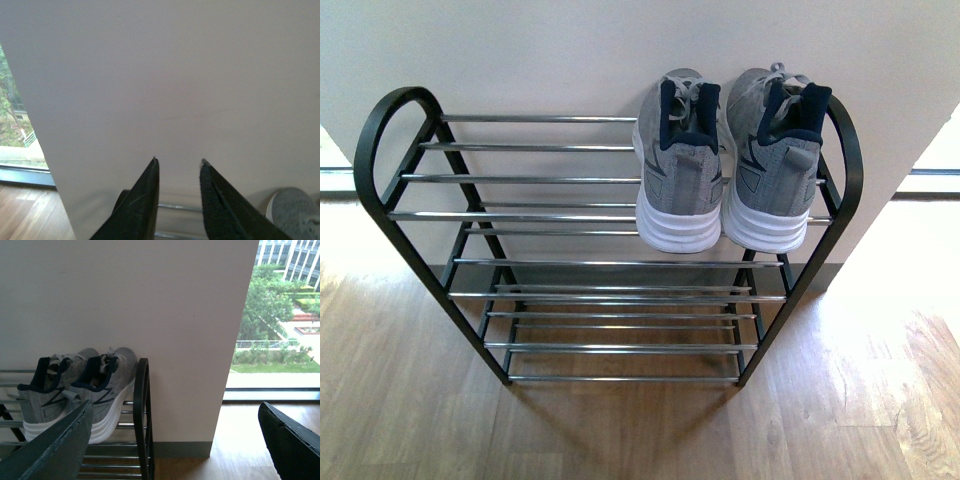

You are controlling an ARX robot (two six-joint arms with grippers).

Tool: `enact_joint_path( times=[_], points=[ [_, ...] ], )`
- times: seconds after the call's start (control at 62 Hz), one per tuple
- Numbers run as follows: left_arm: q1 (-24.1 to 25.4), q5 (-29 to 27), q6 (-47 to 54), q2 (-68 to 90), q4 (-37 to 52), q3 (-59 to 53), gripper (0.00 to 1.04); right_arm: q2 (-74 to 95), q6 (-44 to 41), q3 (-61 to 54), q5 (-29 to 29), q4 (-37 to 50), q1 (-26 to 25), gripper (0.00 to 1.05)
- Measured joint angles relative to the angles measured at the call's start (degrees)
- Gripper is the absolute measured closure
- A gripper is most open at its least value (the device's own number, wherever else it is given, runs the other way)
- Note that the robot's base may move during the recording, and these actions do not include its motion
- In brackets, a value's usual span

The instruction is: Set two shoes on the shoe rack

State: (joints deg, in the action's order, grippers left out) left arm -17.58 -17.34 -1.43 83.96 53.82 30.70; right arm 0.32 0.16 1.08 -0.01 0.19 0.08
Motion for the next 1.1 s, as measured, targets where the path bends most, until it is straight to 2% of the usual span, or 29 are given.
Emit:
enact_joint_path(
  times=[0.081,0.452,0.775,0.855,0.888,0.936,1.097],
  points=[
    [1.4,2.1,0.2,-2.8,0.6,-4.4,1.04,0.0,0.0,0.0,0.0,0.0,0.0,0.09],
    [7.8,8.1,0.7,-16.3,0.3,-17.5,1.04,0.0,0.0,0.0,0.0,0.0,0.0,0.09],
    [11.8,11.8,0.8,-28.7,-5.5,-24.4,1.04,0.0,0.0,0.0,0.0,0.0,0.0,0.09],
    [12.8,13.0,0.8,-29.7,-3.2,-26.8,1.04,0.0,0.0,0.0,0.0,0.0,0.0,0.09],
    [15.1,16.3,0.8,-31.0,-4.4,-27.9,1.04,0.0,0.0,0.0,0.0,0.0,0.0,0.09],
    [16.9,16.9,0.8,-33.9,-6.9,-28.8,1.04,0.0,0.0,0.0,0.0,0.0,0.0,0.09],
    [17.3,17.2,0.8,-44.0,-15.3,-29.8,1.04,0.0,0.0,0.0,0.0,0.0,0.0,0.09]
  ],
)
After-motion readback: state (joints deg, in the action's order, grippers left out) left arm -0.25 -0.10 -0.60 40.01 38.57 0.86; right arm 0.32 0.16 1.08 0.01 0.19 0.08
